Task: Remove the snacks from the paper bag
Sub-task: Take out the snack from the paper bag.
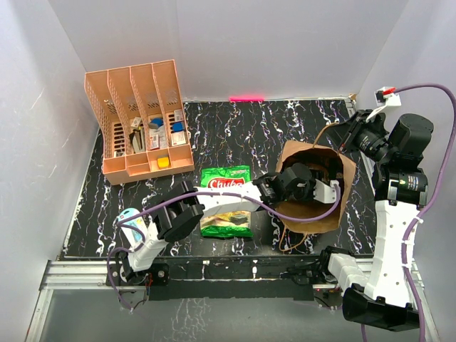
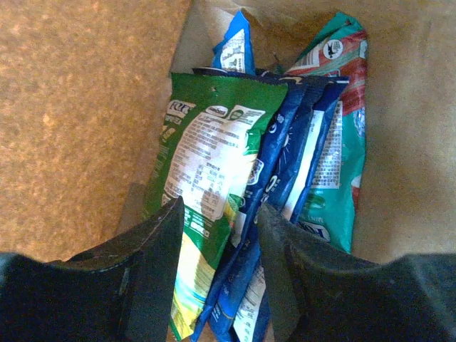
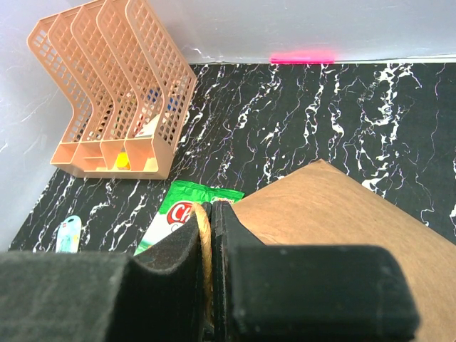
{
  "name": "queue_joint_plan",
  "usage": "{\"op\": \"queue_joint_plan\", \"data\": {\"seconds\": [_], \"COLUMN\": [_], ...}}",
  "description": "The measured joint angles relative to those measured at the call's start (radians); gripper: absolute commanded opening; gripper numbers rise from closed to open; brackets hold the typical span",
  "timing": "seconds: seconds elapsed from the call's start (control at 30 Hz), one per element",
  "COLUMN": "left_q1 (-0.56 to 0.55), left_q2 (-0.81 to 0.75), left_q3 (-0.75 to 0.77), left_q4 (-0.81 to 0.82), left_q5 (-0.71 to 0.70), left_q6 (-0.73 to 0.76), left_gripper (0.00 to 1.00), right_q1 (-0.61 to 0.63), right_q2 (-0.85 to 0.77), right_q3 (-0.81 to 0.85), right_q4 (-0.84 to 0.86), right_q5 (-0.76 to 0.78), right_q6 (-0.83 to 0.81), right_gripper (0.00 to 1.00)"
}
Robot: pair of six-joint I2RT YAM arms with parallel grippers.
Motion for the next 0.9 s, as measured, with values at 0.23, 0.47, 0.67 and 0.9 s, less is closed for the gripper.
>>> {"op": "queue_joint_plan", "data": {"seconds": [0.23,0.47,0.67,0.9], "left_q1": [0.012,0.019,0.026,0.032], "left_q2": [0.029,0.079,0.08,0.109], "left_q3": [0.061,0.072,0.082,0.134], "left_q4": [0.0,-0.025,-0.035,-0.027], "left_q5": [-0.003,-0.002,-0.011,-0.037], "left_q6": [0.01,0.023,0.026,0.022], "left_gripper": [0.44,0.57,0.52,0.39], "right_q1": [0.0,0.0,0.0,0.0], "right_q2": [0.0,0.0,0.0,0.0], "right_q3": [0.0,0.002,0.004,0.009], "right_q4": [0.0,-0.002,-0.005,-0.01], "right_q5": [0.0,0.0,0.0,0.002], "right_q6": [0.0,-0.003,-0.003,-0.004], "right_gripper": [0.08,0.08,0.08,0.08]}}
